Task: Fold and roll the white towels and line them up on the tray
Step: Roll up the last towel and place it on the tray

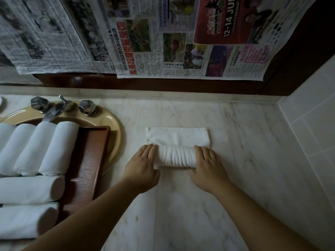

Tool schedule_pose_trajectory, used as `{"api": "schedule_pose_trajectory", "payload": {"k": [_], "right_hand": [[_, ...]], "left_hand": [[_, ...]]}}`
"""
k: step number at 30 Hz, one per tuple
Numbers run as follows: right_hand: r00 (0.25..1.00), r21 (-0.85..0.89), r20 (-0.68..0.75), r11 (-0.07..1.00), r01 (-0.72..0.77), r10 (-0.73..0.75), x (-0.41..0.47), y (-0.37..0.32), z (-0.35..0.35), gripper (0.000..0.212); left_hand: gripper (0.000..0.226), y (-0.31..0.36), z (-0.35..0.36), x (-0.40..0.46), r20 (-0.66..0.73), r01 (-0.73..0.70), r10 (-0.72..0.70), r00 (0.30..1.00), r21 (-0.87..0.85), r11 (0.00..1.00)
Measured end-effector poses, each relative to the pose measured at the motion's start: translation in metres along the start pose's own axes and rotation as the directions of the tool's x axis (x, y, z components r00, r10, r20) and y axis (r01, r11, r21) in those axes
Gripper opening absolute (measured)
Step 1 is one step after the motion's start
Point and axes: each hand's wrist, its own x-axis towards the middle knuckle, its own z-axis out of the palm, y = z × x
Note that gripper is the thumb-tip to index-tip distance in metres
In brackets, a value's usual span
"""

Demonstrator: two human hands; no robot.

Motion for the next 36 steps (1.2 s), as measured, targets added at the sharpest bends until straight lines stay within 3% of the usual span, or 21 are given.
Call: {"api": "schedule_pose_trajectory", "payload": {"k": [8,13,18,22,27,33,36], "right_hand": [[0.996,-0.025,0.074,0.999,0.045,-0.043,0.036,0.015,-0.014,0.067],[0.994,-0.043,0.087,0.996,0.076,-0.072,0.053,0.027,-0.014,0.063],[0.987,-0.014,0.147,0.997,0.073,-0.07,0.067,0.03,-0.019,0.062],[0.987,0.013,0.13,0.995,0.094,-0.095,0.061,0.029,-0.02,0.07],[0.976,0.018,-0.053,0.977,0.214,-0.213,0.047,0.031,-0.012,0.073],[0.941,0.131,-0.263,0.958,0.254,-0.214,0.025,0.041,0.005,0.073],[0.943,0.229,-0.276,0.94,0.255,-0.188,0.015,0.048,0.009,0.069]], "left_hand": [[0.046,-0.018,0.006,0.035,-0.049,-0.022,0.024,0.998,0.043,0.999],[0.05,-0.032,0.012,0.047,-0.042,-0.02,0.018,0.999,-0.053,0.998],[0.046,-0.035,0.001,0.06,0.083,0.035,-0.026,0.996,-0.111,0.993],[0.056,-0.028,-0.009,0.054,0.169,0.027,-0.028,0.985,0.003,1.0],[0.084,-0.024,-0.007,0.042,-0.044,-0.126,0.137,0.99,0.204,0.971],[0.069,-0.033,0.0,0.036,-0.204,-0.242,0.249,0.947,0.059,0.968],[0.064,-0.038,0.007,0.024,-0.23,-0.237,0.235,0.944,0.019,0.971]]}}
